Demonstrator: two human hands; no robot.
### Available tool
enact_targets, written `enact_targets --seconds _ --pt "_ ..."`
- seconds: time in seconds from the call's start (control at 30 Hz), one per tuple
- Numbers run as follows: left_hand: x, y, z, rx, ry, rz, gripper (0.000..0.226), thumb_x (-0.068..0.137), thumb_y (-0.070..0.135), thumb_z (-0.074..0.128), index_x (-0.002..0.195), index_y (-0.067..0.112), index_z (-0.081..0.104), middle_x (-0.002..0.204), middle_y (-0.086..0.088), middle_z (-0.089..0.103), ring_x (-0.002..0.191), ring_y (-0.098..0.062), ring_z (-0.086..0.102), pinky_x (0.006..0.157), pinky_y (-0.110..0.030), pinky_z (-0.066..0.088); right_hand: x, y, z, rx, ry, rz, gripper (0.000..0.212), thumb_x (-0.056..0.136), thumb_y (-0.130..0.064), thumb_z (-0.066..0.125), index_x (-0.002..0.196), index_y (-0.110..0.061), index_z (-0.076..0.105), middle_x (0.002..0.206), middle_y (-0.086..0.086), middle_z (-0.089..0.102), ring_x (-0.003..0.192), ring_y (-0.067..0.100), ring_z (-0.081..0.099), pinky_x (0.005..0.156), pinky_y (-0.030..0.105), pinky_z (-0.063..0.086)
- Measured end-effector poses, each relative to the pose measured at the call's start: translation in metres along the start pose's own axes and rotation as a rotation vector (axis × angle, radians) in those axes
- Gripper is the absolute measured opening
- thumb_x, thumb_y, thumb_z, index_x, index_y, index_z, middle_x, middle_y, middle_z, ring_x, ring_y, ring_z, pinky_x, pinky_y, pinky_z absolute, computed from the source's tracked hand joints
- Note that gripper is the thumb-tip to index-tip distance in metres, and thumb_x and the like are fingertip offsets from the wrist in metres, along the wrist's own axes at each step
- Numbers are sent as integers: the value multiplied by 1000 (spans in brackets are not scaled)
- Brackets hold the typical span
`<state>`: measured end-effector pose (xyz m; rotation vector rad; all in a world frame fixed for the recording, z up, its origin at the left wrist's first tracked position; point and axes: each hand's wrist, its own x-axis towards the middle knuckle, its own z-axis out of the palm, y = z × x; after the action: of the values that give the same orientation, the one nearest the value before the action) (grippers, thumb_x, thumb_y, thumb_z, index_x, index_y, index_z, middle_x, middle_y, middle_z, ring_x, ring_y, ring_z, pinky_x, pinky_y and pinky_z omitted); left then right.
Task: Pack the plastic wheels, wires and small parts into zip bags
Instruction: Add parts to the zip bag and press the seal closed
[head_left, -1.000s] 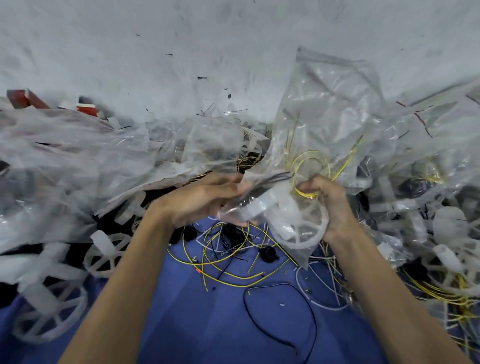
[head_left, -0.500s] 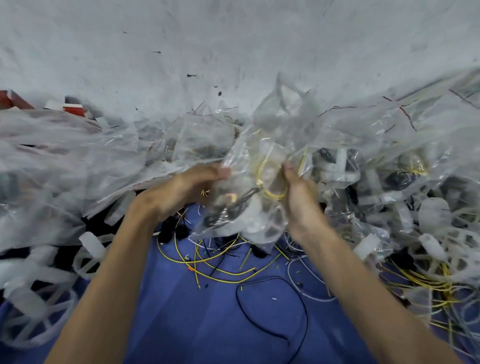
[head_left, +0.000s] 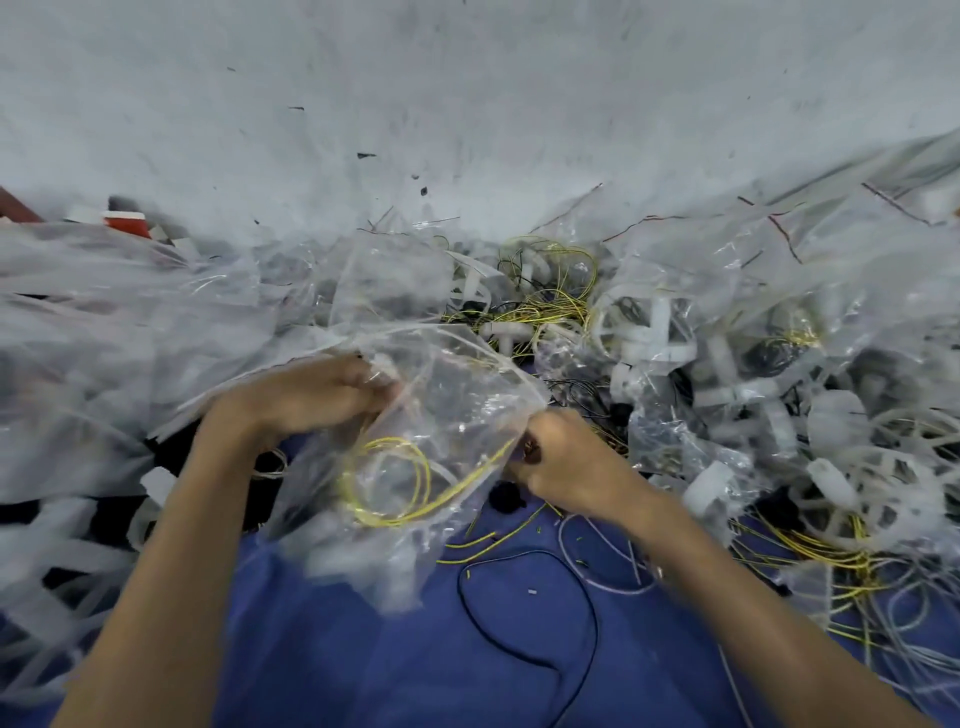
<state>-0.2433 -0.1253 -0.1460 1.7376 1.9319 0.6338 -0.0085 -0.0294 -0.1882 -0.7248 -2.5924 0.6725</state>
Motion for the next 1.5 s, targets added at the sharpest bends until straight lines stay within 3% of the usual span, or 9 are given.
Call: enact_targets --seconds 0.3,0.5,0.67,0.87,1.07,1.17,1.2,1.3,1.5 --pt "6 41 12 -506 77 107 20 76 39 61 86 29 75 101 16 71 103 4 60 90 -17 43 2 31 21 -113 -8 -51 21 83 -7 61 102 -13 67 107 4 65 100 20 58 92 31 48" --pt "9 63 13 -495 171 -10 11 85 20 65 83 20 75 89 11 73 94 -8 62 82 -31 45 7 37 -44 428 250 235 22 90 -9 58 112 -9 59 111 17 62 96 30 62 89 44 52" --pt "15 75 14 -478 429 -186 15 81 17 66 76 5 75 84 -8 73 80 -16 56 68 -27 41 8 10 -84 871 439 85 23 100 -23 38 100 -20 61 102 6 56 75 12 68 69 21 54" --pt "11 83 1 -457 372 -255 38 80 32 65 93 -4 68 71 -9 47 66 -21 44 64 -34 38 7 -15 -75 652 76 -73 22 94 -23 43 97 -16 63 87 5 64 84 18 69 72 21 55" --pt "-7 106 2 -381 256 -124 22 89 38 57 85 17 56 80 -5 39 65 -16 38 60 -23 39 19 -14 -65 485 572 -136 23 101 -17 36 98 -23 58 94 -11 61 93 10 58 86 33 50" --pt "-12 110 5 -332 232 -81 33 88 40 59 90 8 68 109 -4 54 69 7 56 61 -19 40 13 -13 -70 614 441 -129 28 99 -25 39 87 -30 64 74 -20 63 67 -5 58 60 10 46" --pt "-13 110 6 -310 244 -78 39 88 41 59 89 4 69 81 -7 58 55 6 51 62 -20 41 10 -13 -72 626 376 -110 29 97 -29 42 83 -30 67 69 -19 63 60 -5 56 53 9 44" --pt "-16 111 5 -313 258 -69 47 89 39 58 79 -6 65 97 -3 62 66 13 52 68 -20 43 2 -8 -80 787 130 -53 20 88 -32 54 82 -26 72 64 -11 65 50 -1 54 42 10 39" --pt "-17 110 10 -375 228 -10 46 88 46 56 52 20 69 130 5 55 102 -9 61 95 -37 48 -5 -8 -88 813 -66 -14 21 71 -36 64 80 -22 77 62 1 67 47 5 58 42 14 45"
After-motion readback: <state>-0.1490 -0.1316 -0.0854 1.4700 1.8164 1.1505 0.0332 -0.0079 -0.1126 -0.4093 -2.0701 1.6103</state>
